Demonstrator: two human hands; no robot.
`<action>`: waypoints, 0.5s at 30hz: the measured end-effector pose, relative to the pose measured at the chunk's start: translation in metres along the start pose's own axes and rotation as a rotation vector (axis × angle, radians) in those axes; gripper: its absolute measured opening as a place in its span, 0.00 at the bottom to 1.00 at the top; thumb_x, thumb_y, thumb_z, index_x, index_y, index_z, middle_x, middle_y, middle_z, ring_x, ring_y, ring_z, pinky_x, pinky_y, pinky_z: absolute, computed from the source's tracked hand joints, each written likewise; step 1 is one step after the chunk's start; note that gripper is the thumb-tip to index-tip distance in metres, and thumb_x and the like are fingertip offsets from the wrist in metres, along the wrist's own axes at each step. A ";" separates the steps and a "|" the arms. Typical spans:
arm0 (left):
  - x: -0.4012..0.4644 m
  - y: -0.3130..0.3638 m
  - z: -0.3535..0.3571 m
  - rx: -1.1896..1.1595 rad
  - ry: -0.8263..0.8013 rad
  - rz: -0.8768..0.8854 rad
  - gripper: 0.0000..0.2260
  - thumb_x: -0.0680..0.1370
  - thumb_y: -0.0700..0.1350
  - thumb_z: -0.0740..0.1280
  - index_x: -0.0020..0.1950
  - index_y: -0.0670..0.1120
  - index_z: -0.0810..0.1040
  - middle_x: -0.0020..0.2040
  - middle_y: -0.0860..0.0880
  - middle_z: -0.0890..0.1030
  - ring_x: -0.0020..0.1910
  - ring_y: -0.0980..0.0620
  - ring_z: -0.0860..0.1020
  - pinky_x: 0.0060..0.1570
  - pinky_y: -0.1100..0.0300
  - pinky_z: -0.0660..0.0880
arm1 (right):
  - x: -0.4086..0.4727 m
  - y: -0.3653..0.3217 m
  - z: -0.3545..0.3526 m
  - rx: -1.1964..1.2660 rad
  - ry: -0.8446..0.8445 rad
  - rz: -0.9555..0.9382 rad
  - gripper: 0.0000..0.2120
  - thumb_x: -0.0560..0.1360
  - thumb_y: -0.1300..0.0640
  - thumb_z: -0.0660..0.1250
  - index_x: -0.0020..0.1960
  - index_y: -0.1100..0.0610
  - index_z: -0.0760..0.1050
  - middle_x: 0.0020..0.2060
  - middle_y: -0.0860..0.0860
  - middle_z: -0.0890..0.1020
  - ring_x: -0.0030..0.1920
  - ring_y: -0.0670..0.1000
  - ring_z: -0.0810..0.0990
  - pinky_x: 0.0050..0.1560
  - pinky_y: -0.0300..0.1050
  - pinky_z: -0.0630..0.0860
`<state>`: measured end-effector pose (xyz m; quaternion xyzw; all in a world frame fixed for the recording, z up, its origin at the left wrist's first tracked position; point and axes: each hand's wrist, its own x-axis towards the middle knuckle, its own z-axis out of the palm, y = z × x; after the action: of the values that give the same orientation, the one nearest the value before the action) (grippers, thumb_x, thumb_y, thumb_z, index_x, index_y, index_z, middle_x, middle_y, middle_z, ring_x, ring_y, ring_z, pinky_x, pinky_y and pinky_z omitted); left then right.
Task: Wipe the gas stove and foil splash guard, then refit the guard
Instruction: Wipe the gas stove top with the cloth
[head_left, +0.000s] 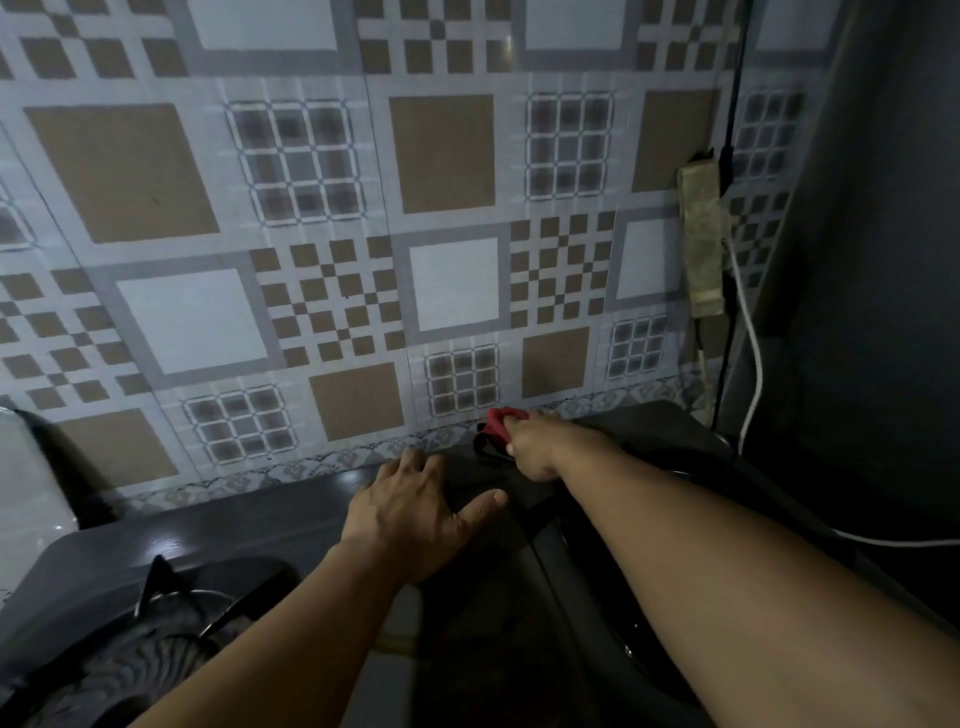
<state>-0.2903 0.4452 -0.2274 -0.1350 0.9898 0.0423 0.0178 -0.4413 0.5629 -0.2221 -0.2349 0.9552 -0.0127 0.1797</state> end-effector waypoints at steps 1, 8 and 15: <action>0.003 0.002 0.000 0.000 -0.001 -0.001 0.46 0.68 0.80 0.43 0.74 0.50 0.64 0.74 0.46 0.66 0.72 0.44 0.66 0.66 0.46 0.70 | 0.003 0.004 -0.001 0.004 0.002 0.032 0.31 0.81 0.58 0.60 0.79 0.52 0.49 0.77 0.62 0.52 0.75 0.66 0.54 0.73 0.65 0.58; 0.016 0.013 -0.002 -0.014 -0.003 0.000 0.43 0.69 0.79 0.45 0.68 0.51 0.70 0.67 0.46 0.72 0.65 0.44 0.71 0.61 0.45 0.73 | 0.056 0.041 0.008 0.094 0.061 0.300 0.38 0.71 0.55 0.64 0.78 0.47 0.54 0.76 0.60 0.58 0.73 0.67 0.59 0.70 0.65 0.62; 0.014 0.002 -0.001 -0.028 -0.021 0.006 0.43 0.67 0.80 0.45 0.67 0.52 0.71 0.67 0.47 0.72 0.65 0.44 0.72 0.60 0.43 0.74 | 0.019 0.042 -0.011 -0.047 0.100 0.411 0.31 0.73 0.56 0.65 0.74 0.53 0.61 0.70 0.58 0.66 0.69 0.63 0.66 0.66 0.62 0.66</action>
<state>-0.3044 0.4431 -0.2267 -0.1318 0.9893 0.0575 0.0261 -0.4795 0.5913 -0.2222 -0.0382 0.9907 0.0347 0.1256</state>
